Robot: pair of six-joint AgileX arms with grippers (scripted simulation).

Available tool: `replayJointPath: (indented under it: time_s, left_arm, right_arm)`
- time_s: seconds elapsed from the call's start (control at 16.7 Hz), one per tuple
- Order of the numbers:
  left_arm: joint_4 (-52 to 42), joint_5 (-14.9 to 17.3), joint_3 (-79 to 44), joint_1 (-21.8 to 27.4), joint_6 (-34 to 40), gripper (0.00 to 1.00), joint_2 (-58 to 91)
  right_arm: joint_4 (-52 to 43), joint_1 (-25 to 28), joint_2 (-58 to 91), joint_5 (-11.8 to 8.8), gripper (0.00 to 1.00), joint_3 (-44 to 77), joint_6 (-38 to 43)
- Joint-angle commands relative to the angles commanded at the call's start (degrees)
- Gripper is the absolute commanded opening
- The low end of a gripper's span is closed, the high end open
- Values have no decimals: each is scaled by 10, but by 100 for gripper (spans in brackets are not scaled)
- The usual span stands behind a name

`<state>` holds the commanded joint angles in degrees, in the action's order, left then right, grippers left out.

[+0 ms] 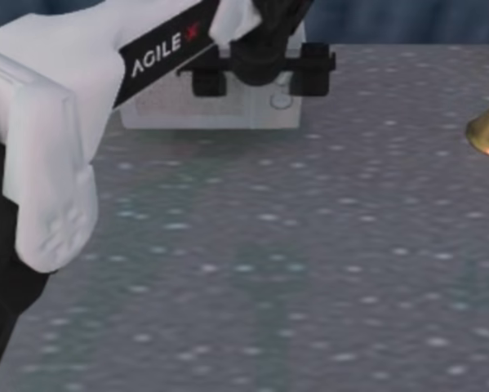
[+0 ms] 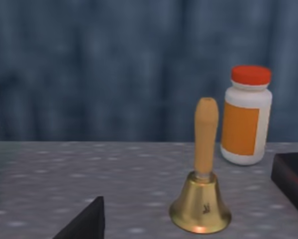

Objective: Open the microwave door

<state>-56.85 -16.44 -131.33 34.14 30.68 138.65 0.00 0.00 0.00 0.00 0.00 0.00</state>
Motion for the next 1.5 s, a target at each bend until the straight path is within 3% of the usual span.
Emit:
replayJointPath:
  time_s: [0.42, 0.9, 0.96, 1.5]
  left_arm:
    - [0, 0, 0, 0, 0, 2, 0]
    - [0, 0, 0, 0, 0, 0, 0]
    - [3, 13, 15, 18, 5, 0, 4]
    - [48, -9, 127, 18, 17, 0, -73]
  right_arm:
    - [0, 0, 0, 0, 100, 0, 0]
    - [0, 0, 0, 0, 100, 0, 0]
    - [0, 0, 0, 0, 100, 0, 0]
    - [0, 0, 0, 0, 100, 0, 0]
